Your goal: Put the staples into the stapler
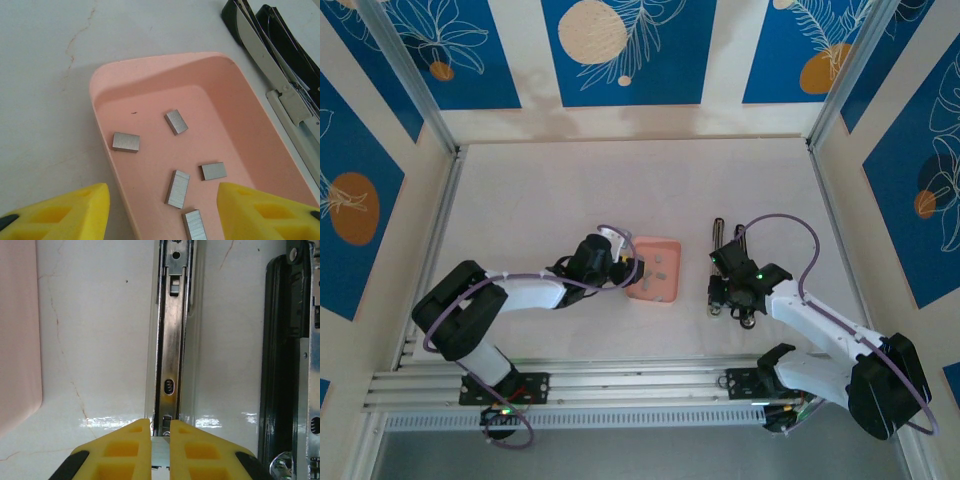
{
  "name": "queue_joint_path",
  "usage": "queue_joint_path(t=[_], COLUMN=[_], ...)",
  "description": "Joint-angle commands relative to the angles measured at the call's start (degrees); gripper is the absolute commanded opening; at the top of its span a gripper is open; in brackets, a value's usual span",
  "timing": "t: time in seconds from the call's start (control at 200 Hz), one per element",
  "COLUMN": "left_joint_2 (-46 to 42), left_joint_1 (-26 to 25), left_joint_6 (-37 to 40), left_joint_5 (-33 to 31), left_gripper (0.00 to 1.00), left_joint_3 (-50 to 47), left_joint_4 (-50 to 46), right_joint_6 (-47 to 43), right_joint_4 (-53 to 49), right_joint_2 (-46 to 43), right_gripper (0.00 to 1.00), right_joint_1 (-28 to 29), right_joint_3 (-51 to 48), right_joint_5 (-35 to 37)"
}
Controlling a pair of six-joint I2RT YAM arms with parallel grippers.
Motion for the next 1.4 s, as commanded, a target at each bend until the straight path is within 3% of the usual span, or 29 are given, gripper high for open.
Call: queue_joint_path(t=[0.0,1.19,1.396], left_joint_2=[0.6,0.6,0.5], left_joint_1=[-0.8,-1.1,-1.1], left_joint_6=[-0.2,0.1,0.0], left_joint_5=[0.7,0.6,0.6], left_gripper=[0.58,0.58,0.58], left_joint_3=[1.3,1.4,1.5], left_joint_4=[1.5,1.4,1.5], right_joint_6=[1.1,1.8,2.0], right_joint_4=[-1.3,-1.4,-1.7], right_joint_2=[-0.5,-0.9,-1.3], right_gripper=[0.13,0.14,0.23], right_joint_1=[0.3,0.9,1.0], right_joint_3=[-0.3,-1.5,-0.9], right_joint_5=[0.7,-0.1,-0.2])
